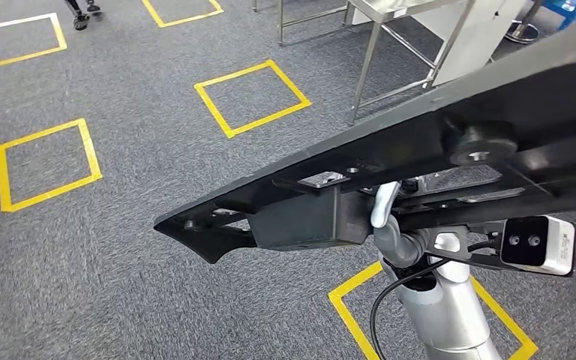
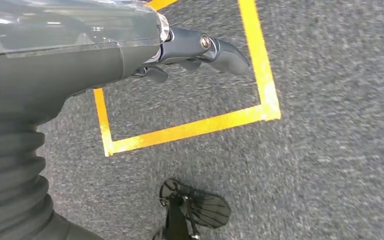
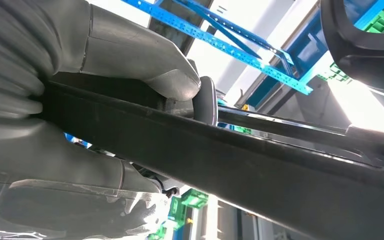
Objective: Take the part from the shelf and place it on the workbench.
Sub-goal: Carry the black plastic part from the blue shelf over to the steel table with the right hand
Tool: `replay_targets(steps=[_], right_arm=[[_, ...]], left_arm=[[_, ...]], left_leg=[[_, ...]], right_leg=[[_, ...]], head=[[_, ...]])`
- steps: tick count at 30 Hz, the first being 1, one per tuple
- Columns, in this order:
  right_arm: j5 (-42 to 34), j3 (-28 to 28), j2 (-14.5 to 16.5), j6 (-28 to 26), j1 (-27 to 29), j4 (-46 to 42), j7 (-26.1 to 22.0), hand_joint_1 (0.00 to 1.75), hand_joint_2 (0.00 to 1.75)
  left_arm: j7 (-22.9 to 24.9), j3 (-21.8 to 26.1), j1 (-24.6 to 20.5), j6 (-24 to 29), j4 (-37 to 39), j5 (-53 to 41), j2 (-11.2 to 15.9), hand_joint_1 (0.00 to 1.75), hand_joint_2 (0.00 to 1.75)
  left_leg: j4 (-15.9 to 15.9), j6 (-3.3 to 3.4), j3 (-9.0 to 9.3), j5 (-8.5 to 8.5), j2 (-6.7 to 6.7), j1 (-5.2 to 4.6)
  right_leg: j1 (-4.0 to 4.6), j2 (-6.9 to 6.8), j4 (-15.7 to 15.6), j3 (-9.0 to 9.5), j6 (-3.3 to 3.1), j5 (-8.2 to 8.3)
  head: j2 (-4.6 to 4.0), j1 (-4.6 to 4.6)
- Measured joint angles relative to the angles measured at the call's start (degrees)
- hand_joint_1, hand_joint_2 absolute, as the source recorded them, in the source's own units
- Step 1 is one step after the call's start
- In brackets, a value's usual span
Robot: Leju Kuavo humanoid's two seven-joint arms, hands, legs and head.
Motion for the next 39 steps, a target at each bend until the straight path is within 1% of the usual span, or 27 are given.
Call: replay_targets(steps=[2, 4, 5, 7, 9, 10, 11, 12, 13, 15, 17, 19, 20, 22, 23, 24, 25, 26, 27, 28, 29, 30, 32, 33, 35, 37, 39], right_arm=[[0.07, -0.01, 0.00, 0.05, -0.05, 0.02, -0.02, 1.75, 1.75], [0.34, -0.01, 0.02, 0.05, -0.15, 0.13, 0.01, 1.75, 1.75], [0.58, -0.01, 0.09, 0.00, -0.33, 0.21, 0.09, 1.75, 1.75], [1.02, 0.09, 0.62, -0.43, -1.17, 0.61, 0.57, 1.75, 1.75], [1.21, 0.42, 1.54, -1.29, -2.13, 1.52, 1.38, 1.75, 1.75], [1.23, 0.66, 1.93, -1.68, -2.45, 2.18, 1.75, 1.75, 1.75], [1.24, 0.88, 2.21, -1.98, -2.72, 2.91, 2.05, 1.75, 1.75], [1.25, 1.09, 2.43, -2.19, -2.99, 3.62, 2.21, 1.75, 1.75], [1.28, 1.29, 2.67, -2.39, -3.27, 4.24, 2.32, 1.75, 1.75], [1.55, 1.77, 3.26, -2.88, -3.82, 5.07, 2.38, 1.75, 1.75], [2.04, 2.44, 3.85, -3.58, -4.04, 5.46, 2.34, 1.75, 1.75], [2.31, 2.93, 4.11, -4.37, -3.78, 5.57, 2.10, 1.75, 1.75], [2.32, 3.04, 4.11, -4.71, -3.59, 5.55, 1.92, 1.75, 1.75], [2.32, 3.21, 4.08, -5.12, -3.38, 5.48, 1.58, 1.75, 1.75], [2.33, 3.38, 4.07, -5.21, -3.24, 5.44, 1.43, 1.75, 1.75], [2.35, 3.56, 4.07, -5.26, -3.01, 5.42, 1.31, 1.75, 1.75], [2.36, 3.75, 4.06, -5.30, -2.68, 5.42, 1.20, 1.75, 1.75], [2.37, 3.91, 4.05, -5.34, -2.35, 5.43, 1.12, 1.75, 1.75], [2.38, 4.04, 4.05, -5.35, -2.11, 5.44, 1.07, 1.75, 1.75], [2.39, 4.20, 4.04, -5.35, -2.02, 5.44, 1.01, 1.75, 1.75], [2.39, 4.36, 4.04, -5.34, -2.05, 5.44, 0.96, 1.75, 1.75], [2.40, 4.53, 4.04, -5.34, -2.13, 5.44, 0.92, 1.75, 1.75], [2.45, 4.80, 4.05, -5.40, -2.36, 5.43, 0.80, 1.75, 1.75], [2.52, 4.90, 4.04, -5.50, -2.43, 5.45, 0.71, 1.75, 1.75], [2.73, 5.00, 3.98, -5.76, -2.45, 5.48, 0.41, 1.75, 1.75], [2.83, 5.13, 3.92, -5.95, -2.59, 5.56, -0.04, 1.75, 1.75], [2.81, 5.37, 3.93, -6.01, -2.72, 5.79, -0.36, 1.75, 1.75]], left_arm=[[-0.06, -0.01, -0.01, -0.12, 0.00, -0.04, -0.01, 0.00, 1.75], [-0.24, -0.02, -0.07, -0.27, 0.00, -0.17, -0.07, 0.00, 1.75], [-0.38, -0.03, -0.18, -0.38, 0.00, -0.27, -0.11, 0.00, 1.75], [-0.70, -0.08, -0.39, -0.66, 0.00, -0.47, -0.23, 0.00, 1.75], [-0.95, -0.14, -0.32, -0.88, 0.00, -0.58, -0.37, 0.00, 1.75], [-1.00, -0.16, -0.20, -0.94, 0.00, -0.62, -0.43, 0.00, 1.75], [-1.02, -0.17, -0.11, -0.97, 0.00, -0.66, -0.45, 0.00, 1.75], [-1.01, -0.17, -0.07, -0.99, 0.00, -0.68, -0.46, 0.00, 1.75], [-1.01, -0.18, -0.09, -1.00, 0.00, -0.68, -0.47, 0.00, 1.75], [-0.95, -0.20, -0.15, -1.05, 0.00, -0.67, -0.52, 0.00, 1.75], [-0.78, -0.21, -0.14, -1.11, 0.00, -0.57, -0.64, 0.00, 1.75], [-0.58, -0.21, -0.15, -1.13, 0.00, -0.48, -0.87, 0.00, 1.75], [-0.51, -0.20, -0.21, -1.14, 0.00, -0.48, -1.01, 0.00, 1.75], [-0.41, -0.20, -0.25, -1.15, 0.00, -0.52, -1.25, 0.00, 1.75], [-0.36, -0.20, -0.20, -1.15, 0.00, -0.58, -1.27, 0.00, 1.75], [-0.30, -0.20, -0.09, -1.15, 0.00, -0.62, -1.28, 0.00, 1.75], [-0.23, -0.20, 0.00, -1.15, 0.00, -0.66, -1.31, 0.00, 1.75], [-0.19, -0.20, 0.03, -1.15, 0.00, -0.67, -1.34, 0.00, 1.75], [-0.16, -0.20, 0.01, -1.15, 0.00, -0.64, -1.40, 0.00, 1.75], [-0.17, -0.20, -0.04, -1.16, 0.00, -0.61, -1.49, 0.00, 1.75], [-0.21, -0.20, -0.09, -1.19, 0.00, -0.56, -1.58, 0.00, 1.75], [-0.26, -0.20, -0.13, -1.24, 0.00, -0.52, -1.71, 0.00, 1.75], [-0.37, -0.20, -0.16, -1.33, 0.00, -0.50, -1.92, 0.00, 1.75], [-0.39, -0.20, -0.16, -1.36, 0.00, -0.51, -1.99, 0.00, 1.75], [-0.35, -0.20, -0.25, -1.34, 0.00, -0.59, -2.07, 0.00, 1.75], [-0.26, -0.21, -0.37, -1.25, 0.00, -0.67, -2.11, 0.00, 1.75], [-0.15, -0.21, -0.24, -1.14, 0.00, -0.66, -2.12, 0.00, 1.75]], left_leg=[[-0.09, -0.60, 0.37, -0.28, 0.95, -0.10], [-0.28, -1.27, 0.72, -0.56, 1.97, -0.10], [-0.05, -1.58, 0.89, -0.92, 1.75, -0.03], [3.27, -2.01, -0.32, -2.99, -0.55, 0.13], [10.76, -2.23, -3.94, -6.25, -3.05, 0.27], [14.11, -2.32, -5.80, -7.22, -3.44, 0.28], [15.76, -2.39, -6.95, -7.12, -3.58, 0.31], [15.20, -2.43, -7.08, -5.91, -3.64, 0.35], [12.57, -2.46, -6.21, -3.83, -3.85, 0.44], [5.13, -2.51, -3.21, -0.20, -5.75, 0.79], [1.34, -2.14, -1.59, 0.65, -7.47, 0.96], [1.08, -1.32, -1.47, 0.53, -7.05, 0.79], [0.91, -0.89, -1.40, 0.66, -6.51, 0.76], [0.54, -0.10, -1.29, 0.86, -5.31, 0.77], [0.47, 0.15, -1.27, 0.84, -4.64, 0.65], [0.46, 0.33, -1.28, 0.76, -3.93, 0.53], [0.47, 0.42, -1.28, 0.68, -3.20, 0.41], [0.47, 0.47, -1.25, 0.60, -2.46, 0.32], [0.48, 0.49, -1.19, 0.50, -1.77, 0.23], [0.48, 0.47, -1.05, 0.39, -1.12, 0.15], [0.48, 0.43, -0.82, 0.23, -0.51, 0.06], [0.47, 0.31, -0.58, 0.05, 0.04, -0.10], [0.40, -0.15, -0.20, -0.23, 1.04, -0.26], [0.30, -0.43, -0.06, -0.31, 1.58, -0.28], [0.05, -1.05, 0.39, -0.56, 2.34, -0.24], [1.91, -1.56, -0.08, -2.03, 0.41, -0.17], [8.28, -1.83, -3.05, -5.28, -2.53, -0.04]], right_leg=[[0.60, -1.19, -3.10, 1.63, -0.60, 0.40], [0.66, 0.06, -3.30, 1.73, -1.11, 0.56], [0.52, 0.66, -3.66, 1.98, -1.36, 0.68], [0.12, 1.75, -4.32, 2.54, -2.01, 0.93], [0.11, 3.00, -4.39, 2.64, -2.38, 0.95], [0.15, 3.79, -4.34, 2.64, -2.42, 0.95], [0.17, 4.61, -4.25, 2.65, -2.41, 0.93], [0.15, 5.40, -4.10, 2.66, -2.34, 0.88], [0.10, 6.15, -3.88, 2.66, -2.20, 0.78], [0.04, 7.49, -3.14, 2.42, -1.69, 0.41], [0.01, 8.64, -2.59, 1.88, -0.99, 0.26], [-0.16, 9.60, -2.68, 1.50, -0.23, 0.44], [-0.20, 9.15, -2.58, 1.40, 0.07, 0.35], [-0.14, 6.45, 0.02, 0.12, 0.51, -1.32], [-0.12, 4.76, 3.12, -1.35, 0.64, -3.00], [-0.13, 3.77, 7.08, -3.32, 0.77, -4.85], [-0.18, 3.37, 10.76, -5.17, 0.85, -6.23], [-0.18, 3.22, 12.99, -6.33, 0.84, -6.70], [-0.15, 3.11, 13.01, -6.37, 0.75, -6.06], [-0.07, 2.84, 10.59, -5.12, 0.52, -4.48], [0.13, 2.06, 6.53, -2.95, 0.14, -2.47], [0.52, 0.74, 2.47, -0.77, -0.37, -1.04], [1.25, -1.11, -2.44, 1.74, -1.24, 0.19], [1.50, -1.17, -2.87, 1.83, -1.50, 0.00], [1.31, 0.18, -3.52, 2.05, -1.89, 0.34], [0.80, 1.45, -4.46, 2.70, -2.33, 0.82], [0.56, 2.74, -4.79, 2.98, -2.64, 0.97]], head=[[0.01, -0.01], [0.01, -0.01], [0.01, -0.01], [0.01, -0.01], [0.01, -0.01], [0.01, -0.01], [0.01, -0.01], [0.01, -0.01], [0.01, -0.01], [0.00, -0.01], [0.00, -0.01], [0.00, -0.01], [0.00, -0.01], [0.01, 0.00], [0.01, 0.00], [0.01, -0.01], [0.01, -0.01], [0.01, -0.01], [0.01, -0.01], [0.01, 0.00], [0.00, 0.00], [0.00, -0.01], [0.01, 0.00], [0.01, -0.01], [0.01, -0.01], [0.01, -0.01], [0.01, -0.01]])
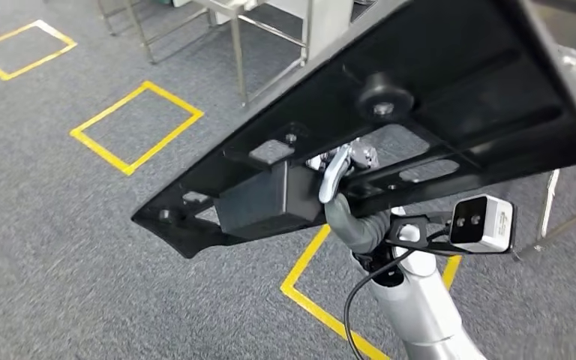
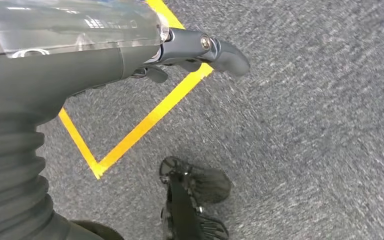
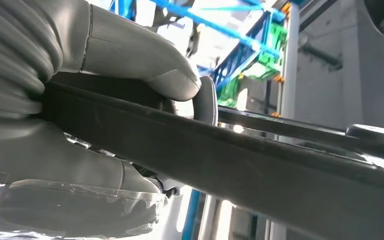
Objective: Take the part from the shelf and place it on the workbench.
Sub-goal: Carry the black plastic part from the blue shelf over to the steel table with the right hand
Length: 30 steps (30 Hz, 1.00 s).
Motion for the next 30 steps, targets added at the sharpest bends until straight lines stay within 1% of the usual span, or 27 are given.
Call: replay_targets(steps=[1, 2, 3, 4, 5, 6, 7, 8, 9, 11, 12, 13, 15, 16, 17, 18, 19, 20, 21, 22, 23, 24, 26, 27, 28, 29, 30], right_arm=[[-0.02, 0.11, 0.02, -0.02, 0.04, 0.17, -0.08, 1.75, 1.75], [-0.05, 0.20, 0.02, -0.02, 0.14, 0.36, -0.13, 1.75, 1.75], [-0.10, 0.25, 0.02, -0.03, 0.22, 0.54, -0.18, 1.75, 1.75], [-0.17, 0.27, 0.02, -0.02, 0.26, 0.68, -0.26, 1.75, 1.75], [-0.26, 0.29, 0.02, 0.00, 0.27, 0.77, -0.33, 1.75, 1.75], [-0.35, 0.29, 0.02, 0.03, 0.27, 0.82, -0.40, 1.75, 1.75], [-0.45, 0.29, 0.02, 0.08, 0.24, 0.85, -0.46, 1.75, 1.75], [-0.52, 0.31, 0.03, 0.11, 0.22, 0.88, -0.50, 1.75, 1.75], [-0.57, 0.33, 0.03, 0.14, 0.23, 0.91, -0.52, 1.75, 1.75], [-0.58, 0.35, 0.01, 0.15, 0.26, 0.94, -0.51, 1.75, 1.75], [-0.58, 0.35, -0.02, 0.15, 0.23, 0.94, -0.51, 1.75, 1.75], [-0.58, 0.37, -0.04, 0.16, 0.15, 0.94, -0.49, 1.75, 1.75], [-0.58, 0.40, -0.05, 0.20, -0.01, 0.95, -0.49, 1.75, 1.75], [-0.58, 0.41, -0.05, 0.24, -0.03, 0.99, -0.47, 1.75, 1.75], [-0.59, 0.43, -0.05, 0.30, -0.01, 1.05, -0.47, 1.75, 1.75], [-0.61, 0.43, -0.06, 0.38, 0.01, 1.12, -0.45, 1.75, 1.75], [-0.66, 0.43, -0.07, 0.48, 0.02, 1.20, -0.40, 1.75, 1.75], [-0.73, 0.43, -0.07, 0.58, -0.01, 1.24, -0.34, 1.75, 1.75], [-0.80, 0.43, -0.07, 0.65, -0.08, 1.26, -0.26, 1.75, 1.75], [-0.86, 0.44, -0.06, 0.70, -0.23, 1.28, -0.17, 1.75, 1.75], [-0.90, 0.44, -0.04, 0.73, -0.42, 1.28, -0.11, 1.75, 1.75], [-0.93, 0.45, -0.02, 0.75, -0.58, 1.30, -0.06, 1.75, 1.75], [-0.98, 0.46, 0.02, 0.80, -0.76, 1.30, 0.02, 1.75, 1.75], [-1.04, 0.46, 0.02, 0.84, -0.77, 1.28, 0.10, 1.75, 1.75], [-1.14, 0.46, 0.03, 0.86, -0.86, 1.28, 0.20, 1.75, 1.75], [-1.29, 0.47, 0.09, 0.88, -0.95, 1.30, 0.29, 1.75, 1.75], [-1.44, 0.47, 0.18, 0.91, -1.03, 1.34, 0.38, 1.75, 1.75]], left_arm=[[0.07, 0.01, 0.16, 0.04, 0.00, 0.04, 0.02, 0.00, 1.75], [0.10, 0.03, 0.32, 0.08, 0.00, 0.09, 0.05, 0.00, 1.75], [0.13, 0.04, 0.41, 0.09, 0.00, 0.13, 0.10, 0.00, 1.75], [0.13, 0.05, 0.44, 0.10, 0.00, 0.16, 0.15, 0.00, 1.75], [0.12, 0.06, 0.41, 0.09, 0.00, 0.15, 0.19, 0.00, 1.75], [0.11, 0.05, 0.35, 0.08, 0.00, 0.15, 0.23, 0.00, 1.75], [0.08, 0.05, 0.31, 0.06, 0.00, 0.14, 0.26, 0.00, 1.75], [0.06, 0.04, 0.29, 0.04, 0.00, 0.13, 0.27, 0.00, 1.75], [0.04, 0.04, 0.27, 0.02, 0.00, 0.13, 0.27, 0.00, 1.75], [-0.01, 0.05, 0.19, -0.11, 0.00, 0.13, 0.24, 0.00, 1.75], [-0.10, 0.05, 0.12, -0.22, 0.00, 0.14, 0.23, 0.00, 1.75], [-0.22, 0.06, 0.05, -0.34, 0.00, 0.15, 0.22, 0.00, 1.75], [-0.51, 0.07, 0.10, -0.52, 0.00, 0.21, 0.23, 0.00, 1.75], [-0.66, 0.08, 0.20, -0.58, 0.00, 0.28, 0.23, 0.00, 1.75], [-0.77, 0.09, 0.28, -0.61, 0.00, 0.41, 0.23, 0.00, 1.75], [-0.84, 0.11, 0.31, -0.62, 0.00, 0.54, 0.23, 0.00, 1.75], [-0.89, 0.13, 0.29, -0.63, 0.00, 0.68, 0.23, 0.00, 1.75], [-0.89, 0.14, 0.24, -0.66, 0.00, 0.78, 0.22, 0.00, 1.75], [-0.89, 0.15, 0.21, -0.70, 0.00, 0.82, 0.22, 0.00, 1.75], [-0.89, 0.17, 0.18, -0.76, 0.00, 0.84, 0.22, 0.00, 1.75], [-0.89, 0.20, 0.17, -0.83, 0.00, 0.85, 0.23, 0.00, 1.75], [-0.88, 0.23, 0.16, -0.89, 0.00, 0.85, 0.24, 0.00, 1.75], [-0.87, 0.27, 0.10, -1.13, 0.00, 0.86, 0.23, 0.00, 1.75], [-0.87, 0.28, 0.02, -1.31, 0.00, 0.87, 0.24, 0.00, 1.75], [-0.89, 0.28, -0.06, -1.52, 0.00, 0.91, 0.23, 0.00, 1.75], [-0.89, 0.29, -0.09, -1.73, 0.00, 0.95, 0.21, 0.00, 1.75], [-0.90, 0.31, -0.03, -1.89, 0.00, 1.01, 0.19, 0.00, 1.75]], left_leg=[[3.83, -0.09, -1.98, -1.48, -0.65, 0.02], [6.51, -0.20, -3.53, -2.07, -0.90, 0.04], [7.18, -0.27, -4.19, -1.49, -1.00, 0.07], [5.53, -0.32, -3.74, 0.21, -1.10, 0.13], [2.03, -0.36, -2.38, 2.57, -1.48, 0.25], [-1.75, -0.33, -0.75, 4.31, -2.55, 0.41], [-4.88, -0.22, 0.61, 5.42, -3.65, 0.55], [-6.76, -0.03, 1.44, 5.81, -4.51, 0.61], [-7.40, 0.27, 1.76, 5.57, -5.00, 0.55], [-7.72, 1.01, 1.90, 5.72, -4.07, 0.44], [-7.92, 1.40, 2.03, 5.82, -3.51, 0.47], [-8.14, 1.78, 2.15, 5.91, -2.91, 0.54], [-8.36, 2.28, 2.34, 5.88, -1.69, 0.52], [-8.34, 2.41, 2.36, 5.79, -1.00, 0.45], [-8.32, 2.44, 2.39, 5.69, -0.29, 0.41], [-8.30, 2.42, 2.47, 5.55, 0.42, 0.40], [-8.29, 2.35, 2.63, 5.38, 1.12, 0.40], [-8.29, 2.24, 2.90, 5.18, 1.73, 0.39], [-8.30, 2.07, 3.24, 4.94, 2.28, 0.37], [-8.27, 1.81, 3.53, 4.68, 2.78, 0.24], [-8.27, 1.52, 3.77, 4.46, 3.25, 0.13], [-8.29, 1.22, 3.94, 4.27, 3.78, 0.02], [-8.51, 0.61, 4.31, 4.06, 4.95, -0.08], [-8.44, 0.29, 4.48, 3.81, 4.82, 0.01], [-7.65, 0.02, 4.30, 3.13, 3.89, 0.10], [-5.66, -0.20, 3.51, 1.88, 2.50, 0.21], [-2.41, -0.34, 1.99, 0.18, 0.84, 0.32]], right_leg=[[0.02, 0.75, 0.07, -0.02, -0.08, -0.04], [0.02, 1.57, 0.19, -0.03, -0.12, -0.12], [0.00, 2.42, 0.36, -0.03, -0.07, -0.21], [-0.07, 3.27, 0.59, 0.00, 0.05, -0.34], [-0.17, 4.05, 0.89, 0.04, 0.23, -0.54], [-0.24, 4.75, 1.22, 0.01, 0.49, -0.77], [-0.30, 5.43, 1.60, -0.16, 0.77, -0.97], [-0.37, 6.01, 1.88, -0.39, 1.08, -1.08], [-0.43, 6.57, 1.98, -0.64, 1.42, -1.08], [-0.59, 7.28, 1.95, -0.96, 2.10, -0.98], [-0.53, 6.47, 2.34, -1.17, 2.42, -1.27], [-0.49, 5.05, 3.64, -1.80, 2.72, -2.10], [-0.50, 1.67, 9.53, -4.69, 3.23, -5.16], [-0.62, 0.90, 13.51, -6.79, 3.42, -6.81], [-0.75, 0.56, 16.77, -8.59, 3.57, -7.77], [-0.84, 0.41, 18.17, -9.49, 3.64, -7.65], [-0.90, 0.23, 17.50, -9.31, 3.65, -6.55], [-0.91, -0.16, 14.44, -7.84, 3.53, -4.56], [-0.79, -1.21, 10.04, -5.62, 3.27, -2.45], [-0.46, -2.54, 6.12, -3.63, 2.90, -1.02], [-0.14, -3.51, 3.36, -2.28, 2.51, -0.20], [0.19, -4.10, 2.00, -1.69, 2.15, -0.05], [0.40, -3.04, 1.73, -1.78, 1.58, -0.12], [0.27, -2.39, 1.46, -1.65, 1.30, -0.01], [0.07, -1.76, 1.16, -1.46, 0.97, 0.11], [-0.16, -1.13, 0.88, -1.25, 0.64, 0.22], [-0.29, -0.49, 0.76, -1.11, 0.38, 0.25]], head=[[0.00, -0.01], [0.00, -0.01], [0.00, -0.01], [0.01, -0.01], [0.00, -0.01], [-0.01, -0.01], [-0.01, 0.00], [-0.01, 0.00], [0.00, 0.00], [0.00, 0.00], [0.00, 0.01], [0.00, 0.01], [0.00, 0.01], [0.00, 0.01], [0.00, 0.01], [0.00, 0.02], [0.00, 0.02], [0.00, 0.02], [0.00, 0.02], [0.00, 0.02], [-0.01, 0.01], [0.00, 0.01], [-0.01, 0.00], [0.00, 0.00], [-0.01, 0.00], [0.00, -0.01], [0.00, -0.02]])
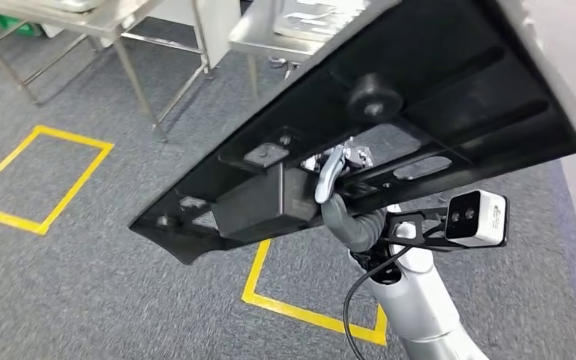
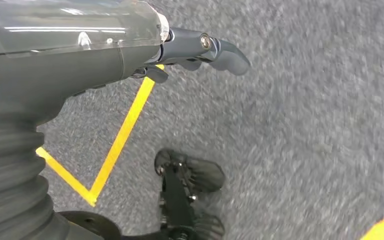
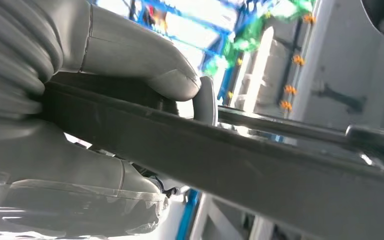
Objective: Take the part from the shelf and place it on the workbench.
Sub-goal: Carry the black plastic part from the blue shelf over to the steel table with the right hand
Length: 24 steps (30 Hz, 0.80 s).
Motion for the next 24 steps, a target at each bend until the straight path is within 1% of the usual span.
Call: replay_targets(steps=[1, 2, 3, 4, 5, 6, 7, 8, 9, 10, 11, 12, 13, 14, 15, 16, 17, 18, 19, 20, 21, 22, 23, 24], right_arm=[[-0.13, 0.01, 0.08, 0.02, -0.04, 0.08, 0.07, 1.75, 1.75], [-0.23, 0.01, 0.15, 0.07, 0.03, 0.16, 0.11, 1.75, 1.75], [-0.30, 0.01, 0.17, 0.11, 0.15, 0.26, 0.16, 1.75, 1.75], [-0.35, 0.02, 0.17, 0.14, 0.25, 0.33, 0.19, 1.75, 1.75], [-0.39, 0.02, 0.17, 0.15, 0.32, 0.38, 0.20, 1.75, 1.75], [-0.43, 0.02, 0.17, 0.14, 0.34, 0.40, 0.21, 1.75, 1.75], [-0.44, 0.02, 0.18, 0.12, 0.33, 0.41, 0.22, 1.75, 1.75], [-0.45, 0.03, 0.20, 0.09, 0.32, 0.41, 0.25, 1.75, 1.75], [-0.45, 0.04, 0.22, 0.07, 0.33, 0.42, 0.27, 1.75, 1.75], [-0.46, 0.04, 0.23, 0.06, 0.35, 0.42, 0.29, 1.75, 1.75], [-0.47, 0.04, 0.25, 0.05, 0.37, 0.41, 0.32, 1.75, 1.75], [-0.48, 0.04, 0.25, 0.03, 0.41, 0.40, 0.32, 1.75, 1.75], [-0.50, 0.04, 0.22, 0.02, 0.40, 0.39, 0.33, 1.75, 1.75], [-0.53, 0.04, 0.21, 0.00, 0.34, 0.39, 0.34, 1.75, 1.75], [-0.54, 0.04, 0.20, -0.04, 0.32, 0.38, 0.35, 1.75, 1.75], [-0.54, 0.04, 0.18, -0.15, 0.31, 0.39, 0.41, 1.75, 1.75], [-0.47, 0.04, 0.17, -0.38, 0.39, 0.40, 0.52, 1.75, 1.75], [-0.36, 0.04, 0.16, -0.67, 0.53, 0.43, 0.62, 1.75, 1.75], [-0.21, 0.04, 0.14, -0.99, 0.66, 0.45, 0.73, 1.75, 1.75], [-0.09, 0.04, 0.12, -1.24, 0.75, 0.46, 0.77, 1.75, 1.75], [0.01, 0.04, 0.10, -1.37, 0.78, 0.46, 0.75, 1.75, 1.75], [0.13, 0.04, 0.08, -1.43, 0.76, 0.45, 0.70, 1.75, 1.75], [0.27, 0.04, 0.07, -1.45, 0.73, 0.43, 0.62, 1.75, 1.75], [0.43, 0.04, 0.05, -1.46, 0.71, 0.41, 0.50, 1.75, 1.75]], left_arm=[[0.01, 0.03, 0.14, -0.11, 0.00, 0.07, -0.02, 0.00, 1.75], [0.02, 0.07, 0.31, -0.16, 0.00, 0.12, -0.04, 0.00, 1.75], [0.02, 0.11, 0.44, -0.18, 0.00, 0.16, -0.03, 0.00, 1.75], [0.03, 0.15, 0.50, -0.19, 0.00, 0.19, -0.03, 0.00, 1.75], [0.03, 0.17, 0.49, -0.21, 0.00, 0.19, -0.03, 0.00, 1.75], [0.03, 0.18, 0.44, -0.23, 0.00, 0.19, -0.03, 0.00, 1.75], [0.03, 0.19, 0.40, -0.26, 0.00, 0.18, -0.02, 0.00, 1.75], [0.03, 0.19, 0.38, -0.28, 0.00, 0.19, -0.02, 0.00, 1.75], [0.03, 0.22, 0.38, -0.29, 0.00, 0.19, -0.02, 0.00, 1.75], [0.03, 0.26, 0.39, -0.31, 0.00, 0.20, -0.03, 0.00, 1.75], [0.03, 0.32, 0.36, -0.33, 0.00, 0.20, -0.03, 0.00, 1.75], [0.03, 0.38, 0.30, -0.39, 0.00, 0.20, -0.09, 0.00, 1.75], [0.03, 0.43, 0.22, -0.49, 0.00, 0.20, -0.09, 0.00, 1.75], [0.02, 0.48, 0.17, -0.60, 0.00, 0.20, -0.09, 0.00, 1.75], [0.02, 0.52, 0.20, -0.72, 0.00, 0.20, -0.09, 0.00, 1.75], [0.02, 0.58, 0.29, -0.81, 0.00, 0.20, -0.03, 0.00, 1.75], [0.03, 0.67, 0.40, -0.94, 0.00, 0.19, -0.02, 0.00, 1.75], [0.03, 0.75, 0.47, -1.08, 0.00, 0.19, -0.01, 0.00, 1.75], [0.03, 0.82, 0.48, -1.21, 0.00, 0.18, -0.01, 0.00, 1.75], [0.03, 0.87, 0.42, -1.35, 0.00, 0.17, -0.01, 0.00, 1.75], [0.04, 0.90, 0.34, -1.46, 0.00, 0.17, -0.01, 0.00, 1.75], [0.06, 0.91, 0.28, -1.57, 0.00, 0.16, -0.01, 0.00, 1.75], [0.10, 0.91, 0.22, -1.69, 0.00, 0.14, -0.01, 0.00, 1.75], [0.15, 0.92, 0.21, -1.80, 0.00, 0.11, 0.00, 0.00, 1.75]], left_leg=[[4.01, -0.09, -2.01, -1.81, -1.09, 0.01], [7.71, -0.18, -3.98, -3.10, -1.57, 0.02], [9.95, -0.22, -5.38, -3.39, -1.75, 0.03], [10.09, -0.22, -5.85, -2.55, -1.82, 0.03], [8.09, -0.16, -5.31, -0.72, -1.96, 0.05], [4.46, -0.08, -3.97, 1.69, -2.49, 0.11], [0.66, 0.08, -2.43, 3.47, -3.66, 0.17], [-2.39, 0.29, -1.14, 4.64, -4.74, 0.26], [-4.25, 0.57, -0.33, 5.09, -5.57, 0.26], [-4.85, 0.91, -0.03, 4.89, -5.91, 0.20], [-5.00, 1.25, 0.08, 4.95, -5.46, 0.17], [-5.20, 1.64, 0.20, 5.08, -4.85, 0.22], [-5.45, 2.06, 0.36, 5.22, -4.27, 0.32], [-5.72, 2.43, 0.52, 5.35, -3.60, 0.41], [-5.94, 2.74, 0.64, 5.40, -2.93, 0.44], [-6.01, 2.92, 0.70, 5.35, -2.36, 0.33], [-6.00, 2.98, 0.71, 5.30, -1.79, 0.24], [-5.98, 2.98, 0.72, 5.21, -1.30, 0.19], [-5.97, 2.93, 0.77, 5.13, -0.88, 0.17], [-5.96, 2.84, 0.88, 5.03, -0.53, 0.16], [-5.96, 2.73, 1.06, 4.90, -0.29, 0.16], [-5.97, 2.59, 1.25, 4.78, -0.10, 0.15], [-5.94, 2.38, 1.38, 4.63, 0.01, 0.06], [-5.92, 2.11, 1.45, 4.52, 0.10, 0.00]], right_leg=[[-0.02, 0.72, 0.00, 0.02, -0.19, -0.04], [0.02, 1.49, 0.03, 0.02, -0.30, -0.06], [0.07, 2.33, 0.09, 0.03, -0.33, -0.09], [0.09, 3.19, 0.19, 0.05, -0.29, -0.11], [0.08, 4.01, 0.32, 0.08, -0.21, -0.17], [0.03, 4.82, 0.53, 0.11, -0.06, -0.27], [0.06, 5.54, 0.81, 0.04, 0.18, -0.43], [0.05, 6.22, 1.09, -0.11, 0.45, -0.54], [0.01, 6.83, 1.29, -0.31, 0.77, -0.59], [-0.06, 7.38, 1.33, -0.50, 1.13, -0.56], [-0.14, 7.93, 1.24, -0.62, 1.49, -0.43], [-0.19, 8.08, 1.23, -0.67, 1.82, -0.43], [-0.08, 7.27, 1.76, -0.92, 2.12, -0.82], [0.03, 5.89, 3.27, -1.64, 2.40, -1.75], [0.03, 4.12, 6.02, -2.94, 2.62, -3.25], [-0.01, 2.48, 9.69, -4.80, 2.87, -5.04], [-0.19, 1.64, 13.49, -6.77, 3.07, -6.57], [-0.36, 1.19, 16.30, -8.26, 3.23, -7.36], [-0.50, 0.96, 17.08, -8.74, 3.32, -7.07], [-0.59, 0.80, 15.50, -7.95, 3.30, -5.72], [-0.63, 0.61, 11.95, -6.08, 3.15, -3.71], [-0.54, 0.23, 7.60, -3.81, 2.84, -1.95], [-0.33, -0.15, 4.00, -1.91, 2.50, -0.75], [-0.10, -0.45, 1.73, -0.75, 2.19, -0.24]], head=[[0.00, -0.01], [0.01, -0.01], [0.00, -0.01], [-0.01, -0.01], [-0.01, -0.01], [-0.01, -0.01], [-0.01, -0.01], [0.00, -0.01], [0.00, -0.01], [0.00, -0.01], [0.01, -0.01], [0.01, -0.01], [0.00, 0.01], [0.00, 0.02], [-0.01, 0.02], [-0.02, 0.03], [-0.02, 0.03], [-0.01, 0.03], [0.00, 0.03], [-0.01, 0.03], [-0.01, 0.03], [-0.01, 0.03], [-0.01, 0.03], [0.00, 0.03]])
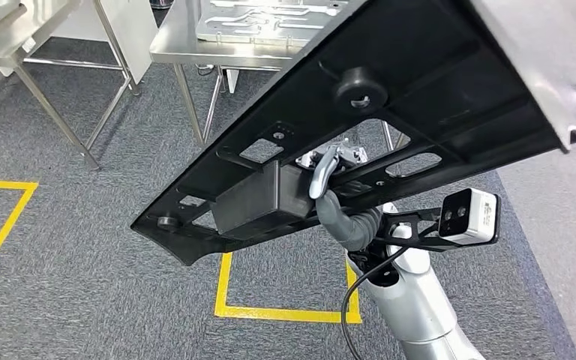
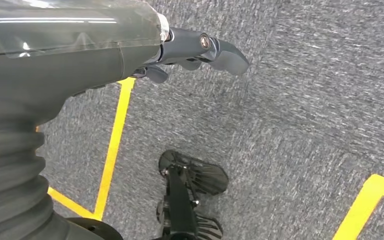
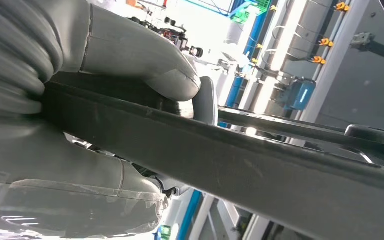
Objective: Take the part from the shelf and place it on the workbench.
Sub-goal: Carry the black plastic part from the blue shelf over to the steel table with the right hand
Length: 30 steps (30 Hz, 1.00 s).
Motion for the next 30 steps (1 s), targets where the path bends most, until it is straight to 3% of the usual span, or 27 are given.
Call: replay_targets(steps=[2, 5, 8, 9, 10, 11, 13, 15, 20, 21, 23, 25, 26, 27, 29, 30], right_arm=[[0.28, -0.02, -0.02, -0.01, 0.02, -0.04, -0.22, 1.75, 1.75], [0.46, -0.04, -0.03, -0.04, 0.02, -0.36, -0.38, 1.75, 1.75], [0.58, -0.04, 0.01, -0.05, 0.11, -0.50, -0.40, 1.75, 1.75], [0.62, -0.04, 0.01, -0.06, 0.26, -0.49, -0.38, 1.75, 1.75], [0.65, -0.04, 0.01, -0.07, 0.38, -0.49, -0.35, 1.75, 1.75], [0.64, -0.04, 0.01, -0.08, 0.46, -0.49, -0.35, 1.75, 1.75], [0.63, -0.04, 0.01, -0.10, 0.47, -0.49, -0.35, 1.75, 1.75], [0.61, -0.04, 0.02, -0.11, 0.44, -0.49, -0.36, 1.75, 1.75], [0.61, -0.17, -0.03, -0.28, 0.38, -0.58, -0.38, 1.75, 1.75], [0.61, -0.24, -0.04, -0.31, 0.36, -0.64, -0.41, 1.75, 1.75], [0.63, -0.40, -0.12, -0.34, 0.48, -0.70, -0.48, 1.75, 1.75], [0.71, -0.56, -0.31, -0.36, 0.87, -0.71, -0.56, 1.75, 1.75], [0.83, -0.65, -0.39, -0.36, 1.04, -0.71, -0.61, 1.75, 1.75], [0.96, -0.72, -0.45, -0.36, 1.15, -0.72, -0.69, 1.75, 1.75], [1.18, -0.82, -0.49, -0.33, 1.17, -0.78, -0.89, 1.75, 1.75], [1.22, -0.84, -0.50, -0.32, 1.16, -0.81, -0.96, 1.75, 1.75]], left_arm=[[0.13, 0.03, 0.01, -0.27, 0.00, -0.07, 0.02, 0.00, 1.75], [0.23, 0.07, -0.07, -0.75, 0.00, -0.02, 0.11, 0.00, 1.75], [0.24, 0.13, 0.09, -1.09, 0.00, 0.10, 0.21, 0.00, 1.75], [0.25, 0.16, 0.18, -1.13, 0.00, 0.10, 0.25, 0.00, 1.75], [0.26, 0.19, 0.25, -1.14, 0.00, 0.11, 0.30, 0.00, 1.75], [0.26, 0.21, 0.27, -1.16, 0.00, 0.11, 0.34, 0.00, 1.75], [0.26, 0.21, 0.25, -1.22, 0.00, 0.12, 0.42, 0.00, 1.75], [0.25, 0.22, 0.17, -1.43, 0.00, 0.22, 0.46, 0.00, 1.75], [0.19, 0.31, 0.08, -2.30, 0.00, 0.73, 0.44, 0.00, 1.75], [0.16, 0.31, 0.05, -2.40, 0.00, 0.72, 0.44, 0.00, 1.75], [0.09, 0.32, 0.04, -2.52, 0.00, 0.59, 0.49, 0.00, 1.75], [0.05, 0.32, 0.07, -2.58, 0.00, 0.37, 0.51, 0.00, 1.75], [0.05, 0.32, 0.08, -2.63, 0.00, 0.27, 0.51, 0.00, 1.75], [0.04, 0.32, 0.07, -2.68, 0.00, 0.19, 0.51, 0.00, 1.75], [0.03, 0.32, 0.05, -2.80, 0.00, 0.11, 0.51, 0.00, 1.75], [0.03, 0.32, 0.04, -2.84, 0.00, 0.09, 0.51, 0.00, 1.75]], left_leg=[[-0.12, -0.65, 0.11, -0.12, 0.23, -0.12], [1.16, -1.46, -0.20, -1.37, -0.17, -0.01], [11.31, -1.94, -5.00, -6.26, -1.62, 0.15], [14.58, -2.09, -6.77, -7.26, -1.80, 0.16], [16.03, -2.20, -7.73, -7.18, -1.88, 0.17], [15.24, -2.26, -7.63, -5.94, -1.89, 0.20], [8.19, -2.20, -4.70, -1.65, -1.97, 0.33], [1.98, -1.71, -1.93, 0.59, -2.20, 0.26], [0.40, 0.18, -1.24, 0.75, -2.26, 0.20], [0.22, 0.47, -1.12, 0.83, -2.21, 0.30], [0.15, 0.82, -1.04, 0.76, -2.08, 0.28], [0.18, 0.91, -0.96, 0.61, -2.00, 0.22], [0.19, 0.90, -0.83, 0.48, -2.00, 0.21], [0.18, 0.83, -0.59, 0.32, -2.01, 0.21], [0.13, 0.54, 0.00, -0.13, -2.01, 0.19], [0.10, 0.40, 0.20, -0.30, -2.01, 0.18]], right_leg=[[0.39, 0.00, -1.02, 0.41, -0.45, -0.11], [-0.07, 0.47, -1.90, 1.04, -1.36, 0.13], [-0.15, 0.84, -2.20, 1.48, -2.12, -0.02], [-0.11, 1.07, -2.15, 1.51, -2.20, -0.11], [-0.09, 1.32, -2.07, 1.54, -2.19, -0.19], [-0.10, 1.59, -1.95, 1.61, -2.10, -0.29], [-0.18, 2.03, -1.53, 1.78, -1.74, -0.68], [0.00, 2.35, -0.90, 1.63, -1.16, -1.11], [-0.01, 2.22, 0.30, 1.06, 0.41, -2.04], [-0.09, 2.00, 2.32, 0.15, 0.69, -3.21], [-0.27, 1.64, 9.48, -3.46, 1.11, -6.51], [-0.37, 1.58, 15.21, -6.75, 1.28, -7.87], [-0.38, 1.56, 15.13, -6.98, 1.23, -6.92], [-0.36, 1.53, 12.76, -6.06, 1.06, -4.98], [-0.19, 1.21, 4.82, -2.40, 0.43, -0.82], [-0.08, 1.03, 1.88, -1.01, 0.15, 0.27]], head=[[0.00, 0.00], [-0.01, -0.01], [-0.01, -0.01], [0.00, 0.00], [0.00, 0.00], [0.01, 0.00], [0.00, 0.00], [-0.01, -0.01], [0.00, -0.01], [0.00, -0.01], [0.00, 0.00], [0.00, 0.00], [0.00, 0.00], [0.00, 0.00], [-0.01, 0.00], [-0.01, 0.00]])
